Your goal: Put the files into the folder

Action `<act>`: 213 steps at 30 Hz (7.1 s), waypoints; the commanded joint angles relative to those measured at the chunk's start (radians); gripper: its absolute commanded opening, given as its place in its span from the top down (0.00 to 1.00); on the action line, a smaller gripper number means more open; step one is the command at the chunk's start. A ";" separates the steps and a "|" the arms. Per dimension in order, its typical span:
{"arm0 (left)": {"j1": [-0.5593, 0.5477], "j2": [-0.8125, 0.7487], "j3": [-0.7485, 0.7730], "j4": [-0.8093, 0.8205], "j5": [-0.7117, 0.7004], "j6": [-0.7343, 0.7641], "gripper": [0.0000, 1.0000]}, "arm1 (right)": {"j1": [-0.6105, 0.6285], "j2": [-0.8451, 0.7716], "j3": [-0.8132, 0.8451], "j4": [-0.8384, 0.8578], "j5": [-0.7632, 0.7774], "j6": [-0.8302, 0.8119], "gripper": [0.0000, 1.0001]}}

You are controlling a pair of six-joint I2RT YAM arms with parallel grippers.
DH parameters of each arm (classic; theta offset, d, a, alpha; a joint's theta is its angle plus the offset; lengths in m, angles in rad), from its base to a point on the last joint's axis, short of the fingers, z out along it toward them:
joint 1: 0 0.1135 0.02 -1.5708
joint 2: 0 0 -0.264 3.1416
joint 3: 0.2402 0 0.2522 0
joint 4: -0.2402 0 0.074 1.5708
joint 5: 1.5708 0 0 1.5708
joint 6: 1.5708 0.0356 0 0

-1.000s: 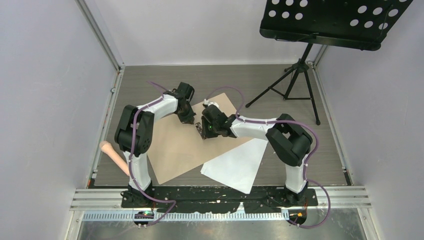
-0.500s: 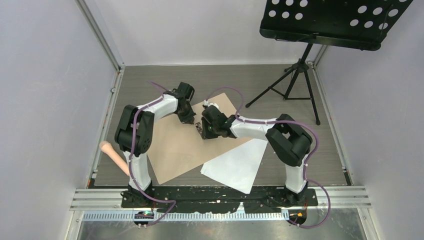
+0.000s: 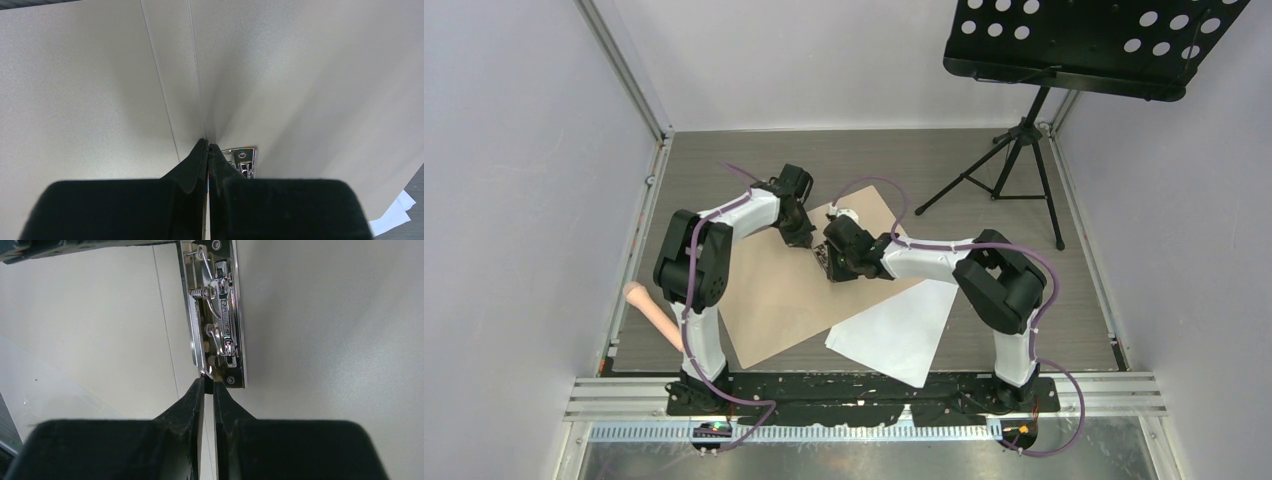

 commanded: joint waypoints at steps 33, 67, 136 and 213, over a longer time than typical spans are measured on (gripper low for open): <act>-0.008 0.063 0.076 -0.141 -0.035 0.046 0.99 | 0.032 0.137 0.018 -0.280 0.428 0.156 0.94; 0.006 -0.027 0.118 -0.028 0.113 -0.007 0.68 | 0.017 0.163 -0.057 -0.204 0.324 0.208 0.94; -0.026 0.070 0.231 -0.232 0.118 0.255 0.91 | 0.069 -0.109 -0.085 -0.004 0.652 0.014 0.75; -0.538 -0.462 -0.545 0.163 0.312 0.215 0.33 | -0.200 -1.016 -0.810 -0.218 0.053 0.344 0.20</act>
